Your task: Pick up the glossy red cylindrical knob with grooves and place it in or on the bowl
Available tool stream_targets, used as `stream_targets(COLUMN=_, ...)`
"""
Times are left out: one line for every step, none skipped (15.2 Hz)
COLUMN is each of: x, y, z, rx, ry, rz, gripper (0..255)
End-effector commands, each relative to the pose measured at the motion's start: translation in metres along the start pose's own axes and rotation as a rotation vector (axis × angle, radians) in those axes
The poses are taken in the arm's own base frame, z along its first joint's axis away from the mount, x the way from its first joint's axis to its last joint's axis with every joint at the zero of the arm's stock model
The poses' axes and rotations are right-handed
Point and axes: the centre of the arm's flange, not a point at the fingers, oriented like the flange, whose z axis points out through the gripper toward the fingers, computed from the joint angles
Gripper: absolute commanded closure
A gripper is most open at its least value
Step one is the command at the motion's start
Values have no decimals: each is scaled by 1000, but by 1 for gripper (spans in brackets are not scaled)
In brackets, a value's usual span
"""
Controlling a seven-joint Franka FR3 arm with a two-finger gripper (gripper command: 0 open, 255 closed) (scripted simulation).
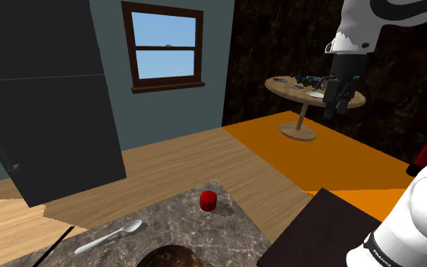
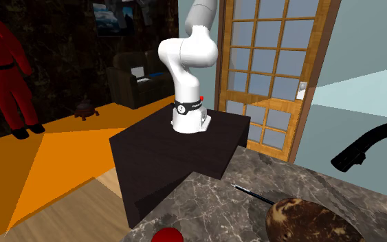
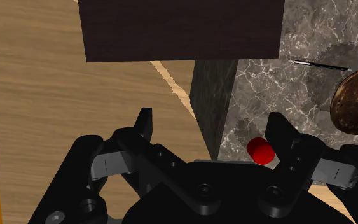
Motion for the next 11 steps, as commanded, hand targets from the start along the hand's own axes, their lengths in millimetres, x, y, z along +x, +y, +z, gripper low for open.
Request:
stream_targets(x=0, y=0, z=0, rx=0, ry=0, rz=0, gripper=0)
stream_targets(x=7, y=-6, z=9, rx=-2, ry=4, rz=-2, gripper=0)
stream_targets(x=13, y=-12, z=19, rx=-4, ry=7, rz=-3, gripper=0)
stream_targets(x=20, y=-18, z=28, rx=-5, ry=11, rz=-5, gripper=0)
stream_targets(x=26, y=-24, z=38, rx=-7, ry=15, rz=-7, gripper=0)
stream_targets(x=33, y=-30, z=47, rx=-9, ry=19, rz=-9, gripper=0)
stream_targets(x=40, y=-36, z=57, rx=-11, ry=22, rz=-10, gripper=0)
stream_targets(x=46, y=-42, z=66, rx=-13, ry=26, rz=-12, gripper=0)
stream_targets(x=53, y=-49, z=76, rx=-14, ry=30, rz=-14, gripper=0)
stream_targets(x=60, y=-55, z=85, rx=-16, ry=33, rz=-15, gripper=0)
stream_targets(x=66, y=-61, z=94, rx=-18, ry=37, rz=-17, gripper=0)
